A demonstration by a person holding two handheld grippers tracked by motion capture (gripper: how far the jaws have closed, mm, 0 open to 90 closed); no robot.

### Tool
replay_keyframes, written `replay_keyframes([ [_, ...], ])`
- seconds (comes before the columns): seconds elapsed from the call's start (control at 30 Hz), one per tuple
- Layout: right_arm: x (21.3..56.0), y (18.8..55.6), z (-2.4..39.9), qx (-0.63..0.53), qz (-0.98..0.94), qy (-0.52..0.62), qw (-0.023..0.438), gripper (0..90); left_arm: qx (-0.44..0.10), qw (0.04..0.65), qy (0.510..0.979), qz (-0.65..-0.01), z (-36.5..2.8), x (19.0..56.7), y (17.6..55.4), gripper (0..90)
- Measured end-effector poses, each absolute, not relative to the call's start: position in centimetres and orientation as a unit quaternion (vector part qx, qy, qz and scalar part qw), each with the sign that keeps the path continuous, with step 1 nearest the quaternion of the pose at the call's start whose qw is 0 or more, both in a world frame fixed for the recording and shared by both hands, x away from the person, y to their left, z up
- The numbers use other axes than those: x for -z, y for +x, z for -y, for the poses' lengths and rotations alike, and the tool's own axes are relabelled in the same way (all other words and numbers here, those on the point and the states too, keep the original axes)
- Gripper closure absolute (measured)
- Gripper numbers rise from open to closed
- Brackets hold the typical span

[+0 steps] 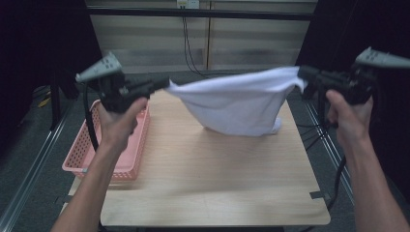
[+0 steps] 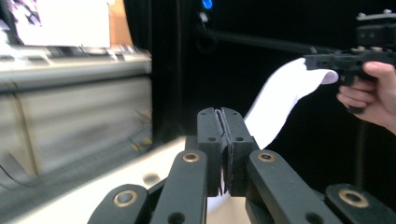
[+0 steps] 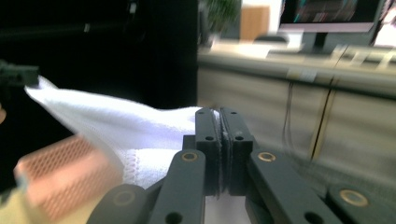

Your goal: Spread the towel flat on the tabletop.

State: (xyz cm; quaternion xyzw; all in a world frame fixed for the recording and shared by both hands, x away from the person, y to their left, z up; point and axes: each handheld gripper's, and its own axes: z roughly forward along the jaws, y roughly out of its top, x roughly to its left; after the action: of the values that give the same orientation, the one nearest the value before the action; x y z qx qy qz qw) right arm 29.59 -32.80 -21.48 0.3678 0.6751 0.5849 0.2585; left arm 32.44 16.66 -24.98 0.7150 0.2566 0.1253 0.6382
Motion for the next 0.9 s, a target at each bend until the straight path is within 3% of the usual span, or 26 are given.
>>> replay_keyframes([
  [0.03, 22.8, 28.8, 32.9, -0.578, -0.682, 0.371, 0.252, 87.0, -0.125, 0.638, 0.715, -0.257, -16.7, 25.0, 32.4, 87.8],
  [0.13, 28.3, 25.4, 33.2, -0.553, -0.706, 0.384, 0.22, 87.0, -0.06, 0.61, 0.743, -0.268, -16.6, 32.4, 28.8, 87.7],
  [0.17, 28.3, 25.4, 33.2, -0.553, -0.706, 0.384, 0.22, 87.0, -0.06, 0.61, 0.743, -0.268, -16.6, 32.4, 28.8, 87.7],
  [0.23, 33.4, 21.7, 33.6, -0.538, -0.718, 0.401, 0.186, 87.0, -0.027, 0.596, 0.753, -0.277, -16.6, 36.8, 26.4, 87.6],
  [0.4, 40.5, 15.8, 33.5, -0.505, -0.735, 0.428, 0.143, 86.3, 0.036, 0.552, 0.782, -0.287, -16.6, 42.6, 22.5, 86.6],
  [0.5, 43.1, 13.7, 33.4, -0.455, -0.761, 0.443, 0.13, 75.8, 0.058, 0.521, 0.794, -0.308, -17.2, 45.2, 21.8, 75.6],
  [0.6, 43.9, 13.2, 34.0, -0.46, -0.763, 0.439, 0.115, 69.2, 0.067, 0.52, 0.787, -0.325, -17.8, 46.0, 22.4, 69.7],
  [0.63, 44.4, 13.6, 34.6, -0.463, -0.755, 0.447, 0.123, 64.4, 0.059, 0.514, 0.792, -0.325, -17.9, 46.0, 23.4, 63.1],
  [0.9, 45.9, 19.7, 34.2, -0.432, -0.764, 0.459, 0.14, 55.5, 0.04, 0.483, 0.822, -0.298, -14.2, 46.8, 28.5, 61.5],
])
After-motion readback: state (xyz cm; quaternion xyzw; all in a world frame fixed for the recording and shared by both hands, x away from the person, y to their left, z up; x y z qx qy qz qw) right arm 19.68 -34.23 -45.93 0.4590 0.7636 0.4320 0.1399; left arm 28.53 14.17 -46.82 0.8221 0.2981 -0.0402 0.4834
